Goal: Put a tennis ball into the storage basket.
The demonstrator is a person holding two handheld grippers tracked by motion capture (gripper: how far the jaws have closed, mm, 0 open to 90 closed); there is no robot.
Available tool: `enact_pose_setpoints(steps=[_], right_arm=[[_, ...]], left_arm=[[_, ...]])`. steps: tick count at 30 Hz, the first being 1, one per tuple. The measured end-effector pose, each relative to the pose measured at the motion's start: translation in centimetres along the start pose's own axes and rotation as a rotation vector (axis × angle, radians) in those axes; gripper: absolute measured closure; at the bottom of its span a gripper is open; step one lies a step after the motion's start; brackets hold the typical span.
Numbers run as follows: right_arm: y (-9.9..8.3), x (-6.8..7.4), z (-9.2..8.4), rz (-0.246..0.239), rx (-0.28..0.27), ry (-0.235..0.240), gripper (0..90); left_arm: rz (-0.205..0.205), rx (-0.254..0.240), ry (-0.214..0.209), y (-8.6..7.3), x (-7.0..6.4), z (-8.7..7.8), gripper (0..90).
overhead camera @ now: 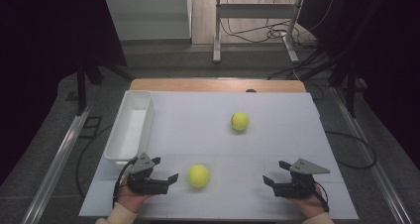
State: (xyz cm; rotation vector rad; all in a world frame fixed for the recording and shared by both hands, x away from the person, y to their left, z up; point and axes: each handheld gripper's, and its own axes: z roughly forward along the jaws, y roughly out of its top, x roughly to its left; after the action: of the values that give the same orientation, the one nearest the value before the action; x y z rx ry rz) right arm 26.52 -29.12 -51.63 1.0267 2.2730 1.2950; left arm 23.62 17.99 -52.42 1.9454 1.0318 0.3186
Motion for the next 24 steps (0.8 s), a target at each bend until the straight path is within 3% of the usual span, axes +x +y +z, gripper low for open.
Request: enact_pose_setpoints(steps=[17,24], right_arm=[[0.1,0.0,-0.2,-0.001,-0.005,-0.017,15.9],[0.1,0.1,-0.3,-0.006,-0.013,-0.018,16.1]], left_arm=[[0.016,-0.032,-0.025,2.8,-1.3,-1.1,9.7],[0.033,-0.011,-0.037,3.7,-1.7,-1.0,10.1]])
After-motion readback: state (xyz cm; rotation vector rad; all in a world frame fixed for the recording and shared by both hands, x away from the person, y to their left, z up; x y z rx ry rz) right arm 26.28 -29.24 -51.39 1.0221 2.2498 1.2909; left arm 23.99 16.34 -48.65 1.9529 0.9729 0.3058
